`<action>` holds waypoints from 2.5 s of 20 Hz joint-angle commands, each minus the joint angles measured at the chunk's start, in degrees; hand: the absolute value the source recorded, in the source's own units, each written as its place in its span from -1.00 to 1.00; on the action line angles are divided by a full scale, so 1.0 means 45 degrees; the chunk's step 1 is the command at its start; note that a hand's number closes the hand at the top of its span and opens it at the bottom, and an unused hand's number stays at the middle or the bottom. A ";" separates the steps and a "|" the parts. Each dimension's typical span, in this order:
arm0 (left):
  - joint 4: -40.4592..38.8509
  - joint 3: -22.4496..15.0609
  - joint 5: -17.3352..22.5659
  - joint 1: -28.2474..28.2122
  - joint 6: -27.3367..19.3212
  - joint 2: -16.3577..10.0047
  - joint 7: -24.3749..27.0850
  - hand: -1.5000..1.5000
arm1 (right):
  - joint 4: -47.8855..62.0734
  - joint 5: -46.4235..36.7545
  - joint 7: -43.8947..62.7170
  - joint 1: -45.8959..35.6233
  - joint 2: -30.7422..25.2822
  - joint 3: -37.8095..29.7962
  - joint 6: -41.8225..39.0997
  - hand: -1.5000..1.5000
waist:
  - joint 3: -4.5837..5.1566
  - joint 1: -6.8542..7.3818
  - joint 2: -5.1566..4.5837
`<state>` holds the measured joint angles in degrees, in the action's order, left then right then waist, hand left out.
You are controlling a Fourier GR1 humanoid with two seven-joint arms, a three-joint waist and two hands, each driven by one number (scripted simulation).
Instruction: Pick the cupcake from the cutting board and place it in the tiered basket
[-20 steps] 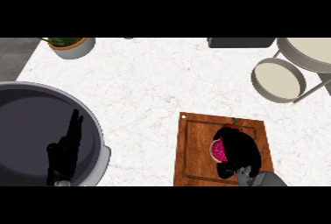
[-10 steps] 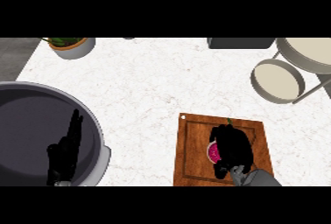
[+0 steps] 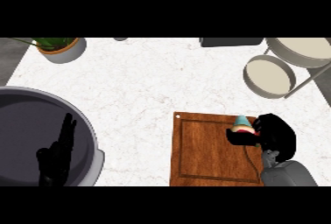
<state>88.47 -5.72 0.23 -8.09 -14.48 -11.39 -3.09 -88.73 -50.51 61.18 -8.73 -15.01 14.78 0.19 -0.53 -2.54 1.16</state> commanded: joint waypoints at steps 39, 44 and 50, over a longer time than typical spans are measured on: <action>-0.1533 -0.0103 -0.0486 0.0442 0.0475 0.0670 0.0516 0.00 | 0.0530 -0.6871 0.0054 -0.9191 -0.0610 -0.9663 -0.3026 1.00 | 0.0123 0.0735 -0.0323; -0.1479 -0.0091 -0.0439 0.0357 0.0377 0.0939 0.0494 0.00 | 0.3015 -0.6535 -0.0939 -0.9734 -0.1445 -1.0288 -0.2326 1.00 | 0.0121 0.0794 -0.0349; -0.1678 -0.0250 -0.0723 0.1054 0.0222 0.1266 -0.0024 0.00 | 0.5447 -0.6762 -0.1273 -0.9236 -0.1616 -1.0769 0.0120 1.00 | 0.0114 0.0775 -0.0386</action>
<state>86.10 -6.23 -3.28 -4.42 -13.02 -8.30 -2.88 -71.60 -81.41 55.71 -50.23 -20.39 -31.64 -5.05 -0.97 1.28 0.18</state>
